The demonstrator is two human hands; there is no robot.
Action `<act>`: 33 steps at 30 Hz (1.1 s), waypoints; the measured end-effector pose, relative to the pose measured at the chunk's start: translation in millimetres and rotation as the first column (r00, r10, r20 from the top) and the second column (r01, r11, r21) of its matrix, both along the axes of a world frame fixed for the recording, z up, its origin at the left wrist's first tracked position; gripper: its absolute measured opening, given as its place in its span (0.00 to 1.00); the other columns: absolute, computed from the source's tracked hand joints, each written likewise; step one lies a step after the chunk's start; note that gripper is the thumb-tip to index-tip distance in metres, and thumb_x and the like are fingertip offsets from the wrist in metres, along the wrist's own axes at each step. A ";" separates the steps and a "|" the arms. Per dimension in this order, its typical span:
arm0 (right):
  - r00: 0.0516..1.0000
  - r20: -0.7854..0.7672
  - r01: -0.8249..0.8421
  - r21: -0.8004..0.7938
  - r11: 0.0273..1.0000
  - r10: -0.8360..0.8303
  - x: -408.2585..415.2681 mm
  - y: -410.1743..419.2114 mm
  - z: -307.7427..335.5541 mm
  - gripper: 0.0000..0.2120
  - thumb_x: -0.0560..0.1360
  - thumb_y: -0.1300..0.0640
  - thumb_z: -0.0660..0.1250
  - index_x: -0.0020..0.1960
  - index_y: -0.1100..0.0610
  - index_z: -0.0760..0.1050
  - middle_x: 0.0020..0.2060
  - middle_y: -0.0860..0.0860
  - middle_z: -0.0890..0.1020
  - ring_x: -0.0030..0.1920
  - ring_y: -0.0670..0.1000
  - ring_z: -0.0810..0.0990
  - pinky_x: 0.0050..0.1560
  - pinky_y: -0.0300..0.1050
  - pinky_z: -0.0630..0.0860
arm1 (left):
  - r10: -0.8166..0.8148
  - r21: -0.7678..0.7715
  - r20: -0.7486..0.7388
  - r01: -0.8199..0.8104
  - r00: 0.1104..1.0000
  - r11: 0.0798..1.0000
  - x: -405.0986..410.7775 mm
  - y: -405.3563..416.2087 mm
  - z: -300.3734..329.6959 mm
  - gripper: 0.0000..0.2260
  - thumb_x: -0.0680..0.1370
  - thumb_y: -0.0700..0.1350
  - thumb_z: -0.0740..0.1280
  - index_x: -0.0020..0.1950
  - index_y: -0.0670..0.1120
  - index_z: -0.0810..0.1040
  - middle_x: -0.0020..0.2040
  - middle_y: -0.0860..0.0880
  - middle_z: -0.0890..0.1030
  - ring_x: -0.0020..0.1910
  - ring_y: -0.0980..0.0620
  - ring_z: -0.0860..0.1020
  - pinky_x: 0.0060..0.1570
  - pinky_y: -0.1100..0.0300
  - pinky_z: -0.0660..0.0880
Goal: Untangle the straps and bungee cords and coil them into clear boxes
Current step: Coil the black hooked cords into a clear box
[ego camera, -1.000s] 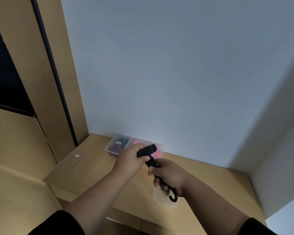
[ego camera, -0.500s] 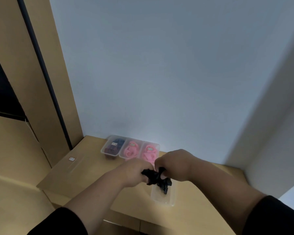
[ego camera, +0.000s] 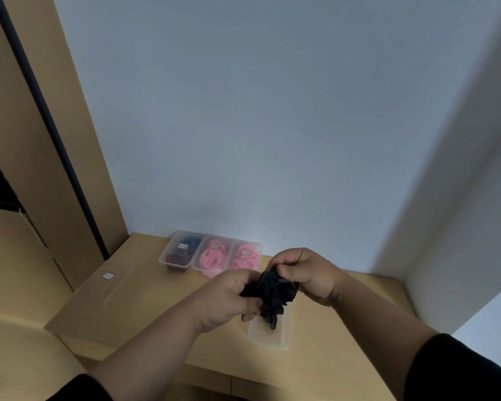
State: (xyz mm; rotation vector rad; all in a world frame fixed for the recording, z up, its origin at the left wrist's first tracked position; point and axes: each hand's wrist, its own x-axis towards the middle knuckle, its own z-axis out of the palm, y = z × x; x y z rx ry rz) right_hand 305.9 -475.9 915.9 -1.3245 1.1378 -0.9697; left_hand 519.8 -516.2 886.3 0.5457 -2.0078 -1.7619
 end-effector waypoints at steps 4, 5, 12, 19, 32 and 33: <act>0.936 0.261 0.214 0.110 0.971 -0.236 15.9 4.2 -31.8 0.06 0.76 0.66 0.67 0.49 0.70 0.77 0.42 0.66 0.79 0.42 0.63 0.75 0.36 0.45 0.72 | 0.140 0.060 -0.022 -0.139 0.990 0.989 -10.4 1.6 -5.3 0.07 0.77 0.37 0.67 0.55 0.42 0.78 0.35 0.50 0.78 0.31 0.52 0.73 0.37 0.61 0.72; 0.921 0.272 0.255 0.123 0.959 -0.280 20.7 4.9 -38.1 0.07 0.78 0.67 0.63 0.51 0.72 0.75 0.42 0.69 0.75 0.42 0.66 0.70 0.34 0.47 0.64 | 0.188 0.045 -0.010 -0.188 0.982 0.981 -13.3 2.0 -6.6 0.07 0.76 0.39 0.66 0.54 0.43 0.77 0.34 0.50 0.78 0.30 0.52 0.73 0.37 0.61 0.72; 0.870 0.205 0.409 0.209 0.889 -0.448 42.2 12.0 -55.8 0.13 0.82 0.63 0.52 0.56 0.70 0.72 0.40 0.70 0.67 0.41 0.66 0.61 0.38 0.56 0.50 | 0.406 0.051 0.004 -0.406 0.914 0.913 -23.5 3.4 -15.0 0.06 0.80 0.32 0.63 0.53 0.42 0.73 0.32 0.46 0.79 0.29 0.51 0.75 0.32 0.63 0.73; 0.909 0.057 0.372 0.332 0.867 -0.412 36.7 14.2 -54.1 0.17 0.82 0.57 0.52 0.57 0.62 0.78 0.37 0.61 0.76 0.34 0.57 0.73 0.31 0.47 0.59 | 0.501 -0.165 0.049 -0.488 0.864 0.857 -25.7 6.5 -24.1 0.10 0.79 0.35 0.66 0.50 0.49 0.72 0.31 0.52 0.77 0.30 0.56 0.74 0.34 0.65 0.72; 0.872 0.066 0.443 0.316 0.839 -0.485 51.6 16.6 -45.8 0.21 0.86 0.45 0.52 0.52 0.57 0.78 0.26 0.52 0.69 0.22 0.50 0.64 0.24 0.41 0.67 | 0.567 0.469 -0.081 -0.470 0.820 0.747 -33.6 4.8 -14.0 0.05 0.82 0.34 0.63 0.52 0.42 0.76 0.39 0.42 0.79 0.29 0.54 0.73 0.30 0.63 0.71; 0.893 -0.029 0.442 0.239 0.864 -0.449 49.0 17.1 -45.1 0.19 0.86 0.45 0.53 0.53 0.56 0.77 0.27 0.53 0.71 0.23 0.51 0.67 0.25 0.42 0.68 | 0.522 0.659 -0.144 -0.312 0.841 0.685 -30.2 4.5 -9.8 0.05 0.81 0.34 0.62 0.53 0.40 0.77 0.40 0.40 0.79 0.29 0.54 0.73 0.30 0.65 0.71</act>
